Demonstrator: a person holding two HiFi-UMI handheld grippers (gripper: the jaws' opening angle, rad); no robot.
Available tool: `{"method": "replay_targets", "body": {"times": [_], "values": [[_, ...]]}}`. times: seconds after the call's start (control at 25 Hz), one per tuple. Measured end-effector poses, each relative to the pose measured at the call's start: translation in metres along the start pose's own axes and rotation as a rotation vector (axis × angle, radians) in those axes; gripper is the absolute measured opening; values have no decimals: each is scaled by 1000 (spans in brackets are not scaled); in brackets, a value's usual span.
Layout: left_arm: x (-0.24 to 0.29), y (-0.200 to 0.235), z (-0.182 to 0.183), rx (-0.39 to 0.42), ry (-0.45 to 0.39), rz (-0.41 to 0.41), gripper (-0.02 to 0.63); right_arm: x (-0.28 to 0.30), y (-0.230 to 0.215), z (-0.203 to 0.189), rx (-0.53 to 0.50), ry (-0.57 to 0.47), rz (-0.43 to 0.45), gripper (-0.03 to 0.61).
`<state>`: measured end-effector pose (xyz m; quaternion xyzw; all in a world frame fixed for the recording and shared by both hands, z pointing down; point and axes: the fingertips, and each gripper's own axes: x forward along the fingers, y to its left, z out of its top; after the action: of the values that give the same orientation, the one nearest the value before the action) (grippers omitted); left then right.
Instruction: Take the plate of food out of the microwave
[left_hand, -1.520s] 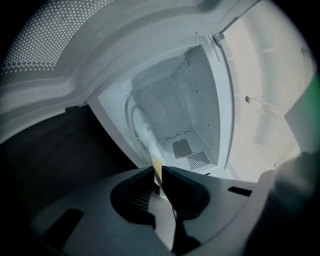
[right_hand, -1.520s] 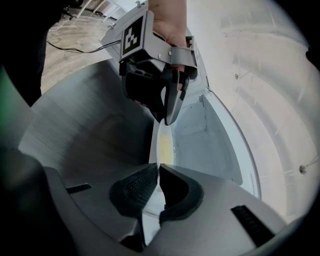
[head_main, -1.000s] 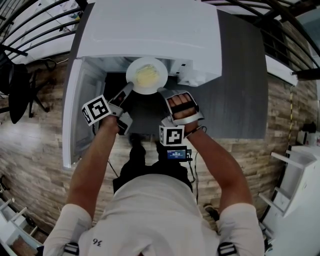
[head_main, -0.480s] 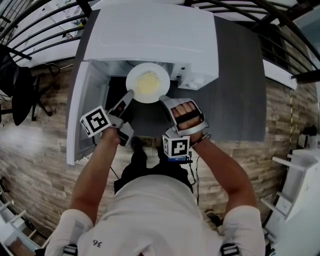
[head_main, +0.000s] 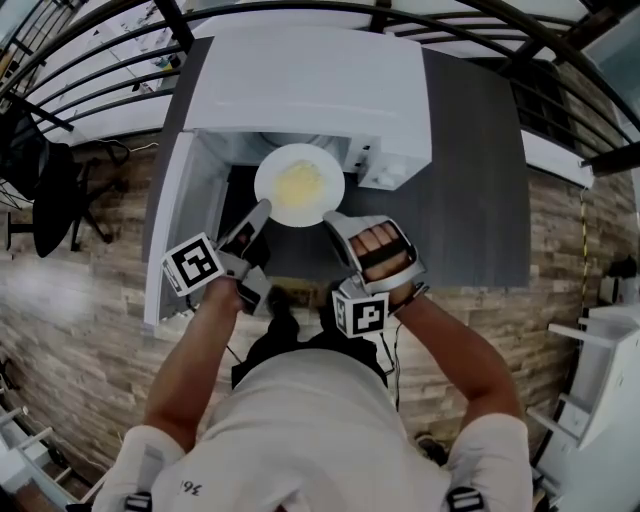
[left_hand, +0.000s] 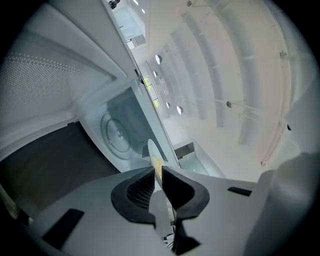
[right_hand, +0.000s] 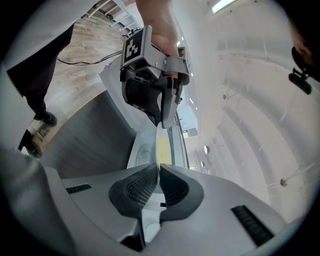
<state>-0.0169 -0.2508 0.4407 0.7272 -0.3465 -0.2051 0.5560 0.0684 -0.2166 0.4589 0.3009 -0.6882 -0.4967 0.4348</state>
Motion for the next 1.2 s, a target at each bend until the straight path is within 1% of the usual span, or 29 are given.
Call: {"method": "replay_targets", "body": {"times": [0.16,0.36,0.52,0.8,0.96,1.2], "values": [[-3,-17,12,28,7,-7,32,-2,-20,6,-7,-2,-15,17],[-4,-42,16,52,4,-46,32,-10,-39,7,-19,-2,-46,17],[-3,-53,22,73,5,-62,32,-10,-49,9,-26,-10,-44,17],[-4,-77,25,111,3,-74,32,-19,-69,4,-51,-11,-77,17],[-5,-86,29,127,3,-78,32,-22,-81,5,-46,-7,-75,15],[14,-99,51,157,4,-87,32,-7,-104,-6,-37,11,-98,15]]}}
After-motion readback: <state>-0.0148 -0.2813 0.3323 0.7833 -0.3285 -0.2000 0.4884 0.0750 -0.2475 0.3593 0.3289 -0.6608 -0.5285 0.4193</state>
